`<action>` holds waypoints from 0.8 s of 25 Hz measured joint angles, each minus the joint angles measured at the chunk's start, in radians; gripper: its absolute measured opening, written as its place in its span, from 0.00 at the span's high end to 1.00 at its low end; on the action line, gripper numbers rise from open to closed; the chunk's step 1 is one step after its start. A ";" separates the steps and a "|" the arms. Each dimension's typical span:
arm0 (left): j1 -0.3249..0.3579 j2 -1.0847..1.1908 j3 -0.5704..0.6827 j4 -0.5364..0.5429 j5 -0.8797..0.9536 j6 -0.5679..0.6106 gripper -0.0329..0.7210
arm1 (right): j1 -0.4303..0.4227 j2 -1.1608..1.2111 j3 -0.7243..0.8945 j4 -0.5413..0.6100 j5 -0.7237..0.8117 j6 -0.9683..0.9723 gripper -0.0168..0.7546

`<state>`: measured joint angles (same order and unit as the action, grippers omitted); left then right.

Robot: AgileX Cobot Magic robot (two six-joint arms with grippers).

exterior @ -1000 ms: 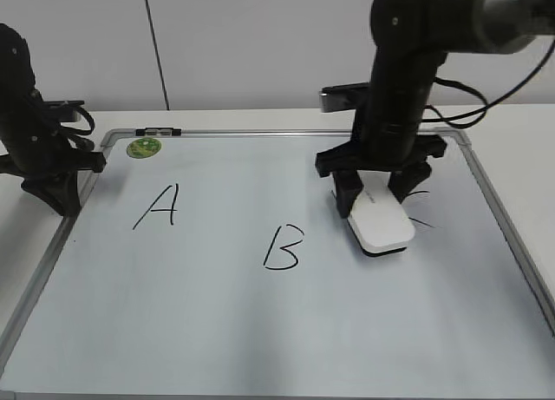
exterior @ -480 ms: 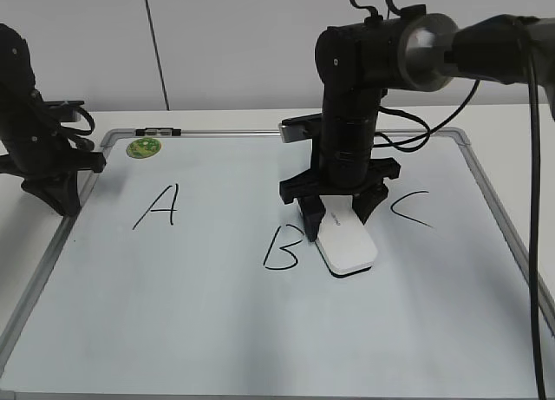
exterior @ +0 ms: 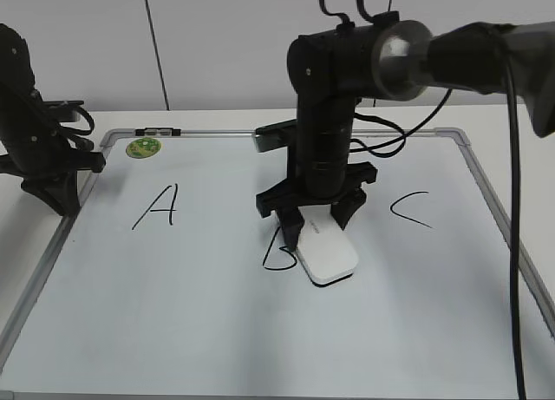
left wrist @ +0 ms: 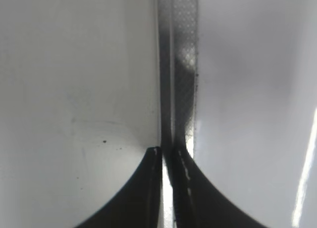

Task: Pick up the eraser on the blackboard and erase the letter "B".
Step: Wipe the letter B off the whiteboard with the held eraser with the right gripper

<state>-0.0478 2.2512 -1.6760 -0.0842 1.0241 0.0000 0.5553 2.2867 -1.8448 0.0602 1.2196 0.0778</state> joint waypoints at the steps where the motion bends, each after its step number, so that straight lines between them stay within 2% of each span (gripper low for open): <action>1: 0.000 0.000 0.000 0.000 0.000 0.000 0.90 | 0.018 0.000 0.000 0.000 -0.005 0.000 0.30; 10: 0.002 0.000 0.000 0.000 0.000 0.000 0.90 | 0.159 0.005 -0.002 -0.009 -0.021 -0.008 0.30; 20: 0.002 0.000 0.000 0.000 -0.003 0.000 0.90 | 0.155 0.007 -0.006 -0.078 -0.015 0.092 0.30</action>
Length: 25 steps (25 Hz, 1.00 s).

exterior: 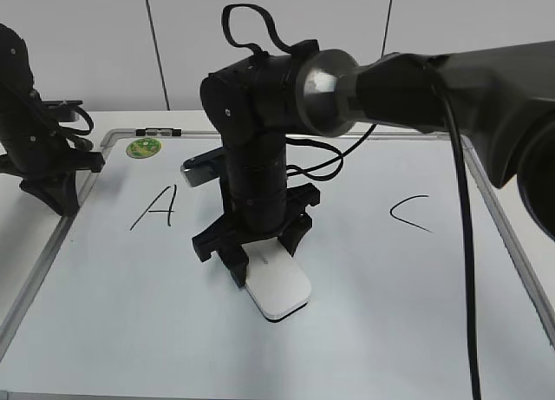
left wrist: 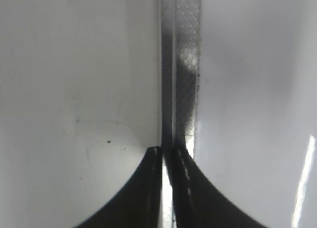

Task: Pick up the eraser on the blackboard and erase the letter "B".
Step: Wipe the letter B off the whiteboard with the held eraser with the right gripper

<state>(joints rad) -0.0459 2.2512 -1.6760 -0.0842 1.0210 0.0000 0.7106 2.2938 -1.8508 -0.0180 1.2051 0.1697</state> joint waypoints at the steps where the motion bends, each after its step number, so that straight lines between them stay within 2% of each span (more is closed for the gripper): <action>1: 0.000 0.000 0.000 0.000 -0.001 0.000 0.90 | -0.010 0.000 0.000 0.008 0.000 0.006 0.30; 10: 0.000 0.000 0.000 -0.012 -0.011 0.000 0.90 | -0.141 0.002 -0.002 -0.003 0.002 0.036 0.30; 16: 0.000 0.000 0.000 -0.012 -0.013 0.000 0.90 | -0.167 -0.001 -0.002 -0.034 0.002 0.046 0.30; 25: 0.000 0.000 0.000 -0.012 -0.013 0.000 0.90 | -0.220 -0.132 0.021 -0.208 0.011 0.103 0.30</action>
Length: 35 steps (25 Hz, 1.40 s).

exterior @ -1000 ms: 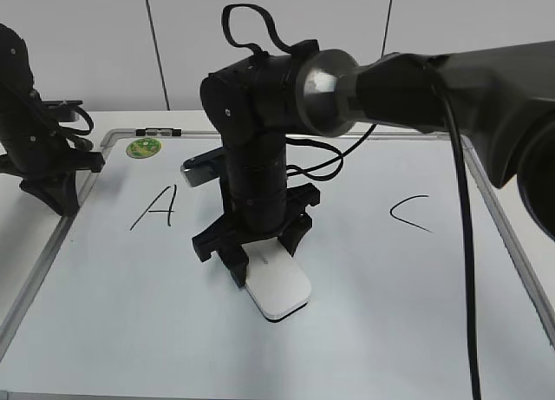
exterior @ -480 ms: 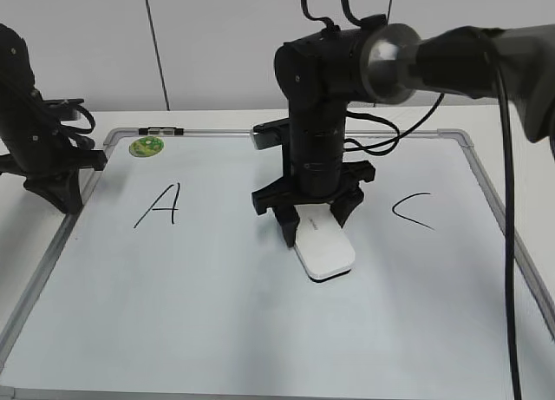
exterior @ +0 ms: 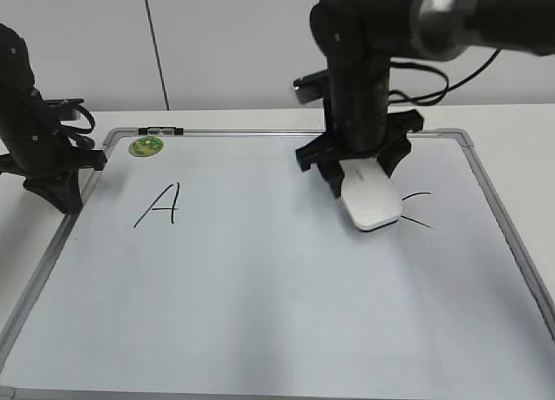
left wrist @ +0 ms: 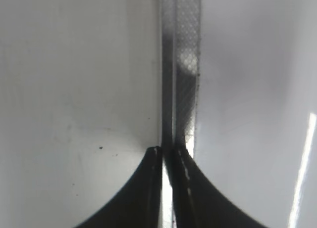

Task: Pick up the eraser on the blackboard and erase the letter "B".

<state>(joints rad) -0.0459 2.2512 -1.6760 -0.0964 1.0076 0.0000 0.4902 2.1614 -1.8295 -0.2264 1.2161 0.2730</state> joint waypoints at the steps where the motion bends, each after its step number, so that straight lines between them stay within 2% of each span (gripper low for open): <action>1: 0.000 0.000 0.000 0.000 0.000 0.000 0.90 | -0.008 -0.018 0.006 -0.004 0.000 0.003 0.30; 4: 0.000 0.000 0.000 0.000 0.000 0.000 0.90 | -0.048 -0.067 0.067 -0.006 0.000 0.009 0.30; 12: 0.000 0.000 0.000 0.000 0.000 0.000 0.90 | -0.221 -0.208 0.332 0.005 -0.062 0.016 0.30; 15: 0.000 0.000 0.000 0.000 0.000 0.000 0.90 | -0.297 -0.235 0.385 0.075 -0.074 -0.049 0.30; 18: 0.000 0.000 0.000 0.000 0.000 0.000 0.90 | -0.354 -0.235 0.410 0.174 -0.079 -0.120 0.30; 21: 0.000 0.000 0.000 0.000 0.000 0.000 0.90 | -0.394 -0.235 0.427 0.226 -0.088 -0.167 0.30; 35: 0.000 0.000 0.000 -0.004 0.000 0.000 0.90 | -0.419 -0.233 0.438 0.243 -0.085 -0.181 0.30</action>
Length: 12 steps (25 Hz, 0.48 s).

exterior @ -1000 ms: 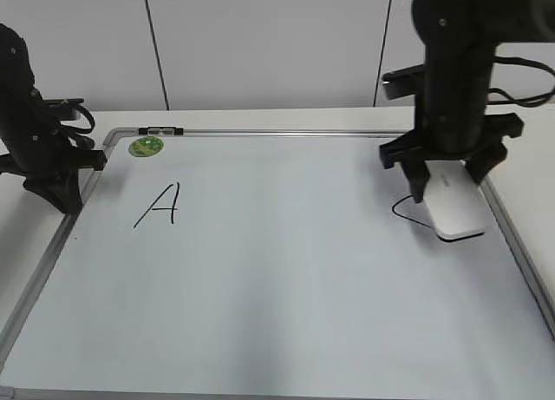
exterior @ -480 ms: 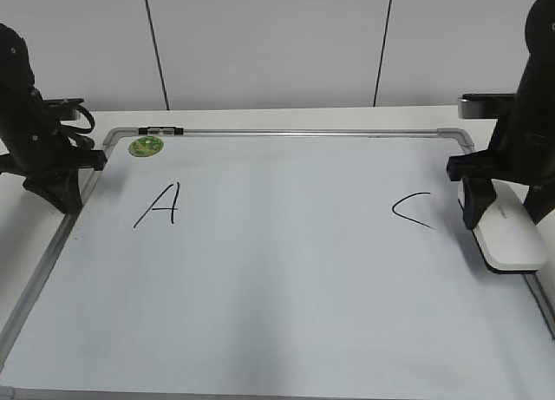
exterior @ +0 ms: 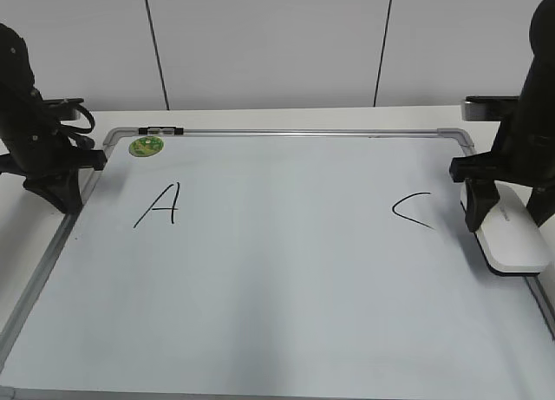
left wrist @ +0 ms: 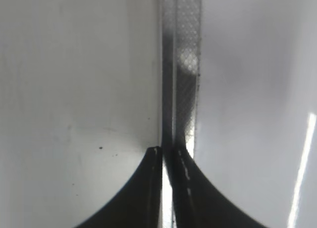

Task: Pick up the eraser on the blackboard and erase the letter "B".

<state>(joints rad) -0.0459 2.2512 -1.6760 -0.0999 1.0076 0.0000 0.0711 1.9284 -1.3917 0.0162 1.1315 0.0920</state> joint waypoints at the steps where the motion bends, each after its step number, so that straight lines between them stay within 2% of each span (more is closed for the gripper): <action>1: 0.000 0.000 0.000 0.000 0.000 0.000 0.90 | 0.000 0.000 0.000 0.000 -0.010 0.000 0.30; 12: 0.000 0.000 0.000 0.000 0.000 0.000 0.90 | 0.000 0.071 0.000 0.000 -0.017 -0.002 0.30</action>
<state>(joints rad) -0.0459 2.2512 -1.6760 -0.0999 1.0076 0.0000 0.0711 1.9997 -1.3917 0.0162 1.1140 0.0904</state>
